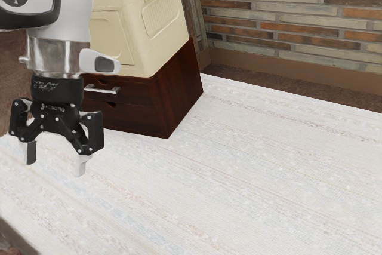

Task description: Pull the drawer handle with one arm to open the drawer

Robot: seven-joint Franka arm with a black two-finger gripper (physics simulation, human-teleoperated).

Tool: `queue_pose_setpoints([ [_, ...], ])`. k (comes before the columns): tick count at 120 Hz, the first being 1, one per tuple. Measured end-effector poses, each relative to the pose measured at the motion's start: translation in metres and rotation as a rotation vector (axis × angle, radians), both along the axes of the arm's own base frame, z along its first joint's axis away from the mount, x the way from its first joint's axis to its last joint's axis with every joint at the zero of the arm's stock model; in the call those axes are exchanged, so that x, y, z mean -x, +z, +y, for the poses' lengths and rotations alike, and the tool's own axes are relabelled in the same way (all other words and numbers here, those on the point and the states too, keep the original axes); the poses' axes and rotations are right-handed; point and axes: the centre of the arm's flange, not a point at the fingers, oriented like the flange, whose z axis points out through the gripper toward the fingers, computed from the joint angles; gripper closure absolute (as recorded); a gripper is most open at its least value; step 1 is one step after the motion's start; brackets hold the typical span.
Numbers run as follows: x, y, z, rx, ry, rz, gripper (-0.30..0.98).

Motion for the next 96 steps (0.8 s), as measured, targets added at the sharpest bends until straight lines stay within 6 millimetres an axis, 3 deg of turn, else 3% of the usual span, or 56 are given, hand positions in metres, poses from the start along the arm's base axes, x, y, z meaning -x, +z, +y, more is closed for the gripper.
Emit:
queue_pose_setpoints([
  [25,-0.033,0.01,0.001,-0.099,0.321,-0.263,0.0],
  [40,-0.044,0.009,0.04,-0.17,0.557,-0.312,0.0],
  [61,-0.046,0.003,0.122,-0.294,0.916,-0.332,0.0],
  [77,-0.053,-0.033,0.183,-0.335,1.114,-0.339,0.0],
  [96,-0.09,-0.056,0.223,-0.346,1.235,-0.431,0.0],
])
